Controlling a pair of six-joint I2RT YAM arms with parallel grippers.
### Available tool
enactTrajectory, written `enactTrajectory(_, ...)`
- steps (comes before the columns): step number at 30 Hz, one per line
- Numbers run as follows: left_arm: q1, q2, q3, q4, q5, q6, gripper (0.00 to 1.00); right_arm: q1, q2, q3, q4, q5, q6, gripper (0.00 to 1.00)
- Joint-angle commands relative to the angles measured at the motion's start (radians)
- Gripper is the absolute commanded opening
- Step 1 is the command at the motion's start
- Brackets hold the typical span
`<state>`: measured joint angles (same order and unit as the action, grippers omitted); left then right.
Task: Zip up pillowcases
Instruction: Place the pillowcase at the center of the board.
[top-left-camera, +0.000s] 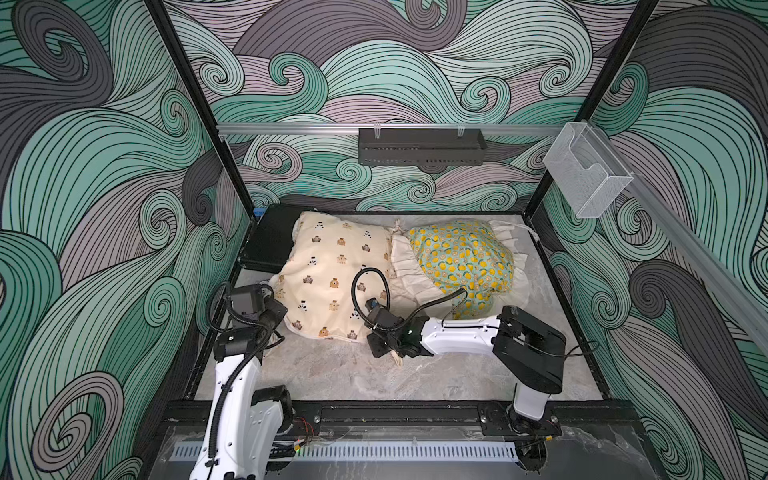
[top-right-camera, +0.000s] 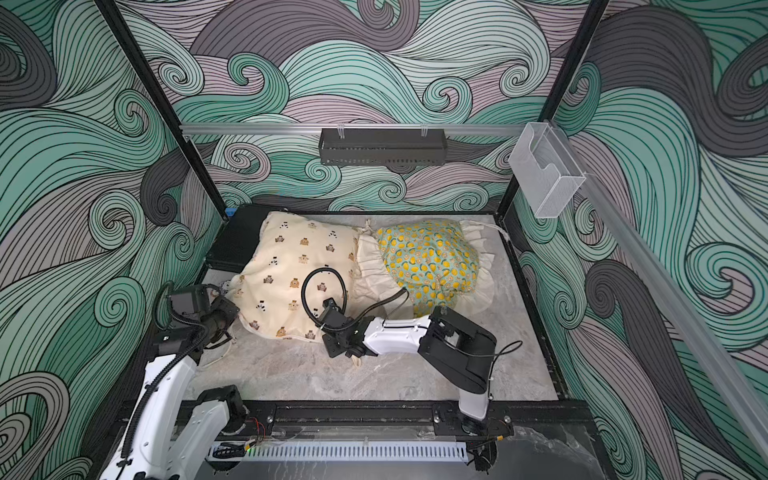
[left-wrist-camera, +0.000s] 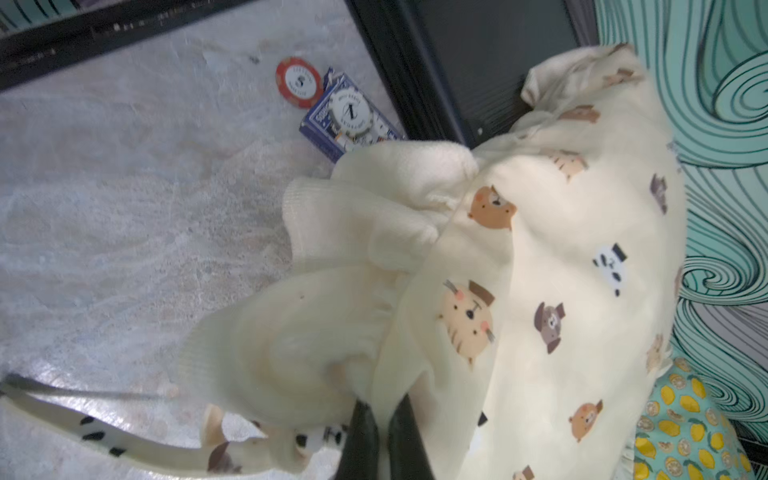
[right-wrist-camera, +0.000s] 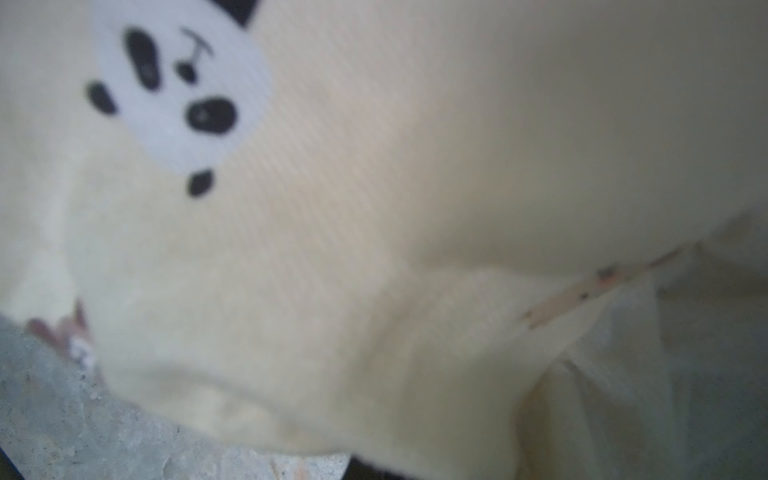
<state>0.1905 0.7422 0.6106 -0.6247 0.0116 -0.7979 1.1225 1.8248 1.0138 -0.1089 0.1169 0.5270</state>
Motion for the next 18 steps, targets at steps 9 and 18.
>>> enactTrajectory(9, 0.007, -0.013, 0.118, -0.059, -0.017, 0.049, 0.42, 0.0, -0.244, -0.111, -0.007, 0.009, -0.038, 0.36)
enactTrajectory(18, 0.001, -0.03, 0.188, -0.059, 0.126, 0.033, 0.7, -0.038, -0.491, -0.125, -0.178, 0.06, -0.059, 0.62)
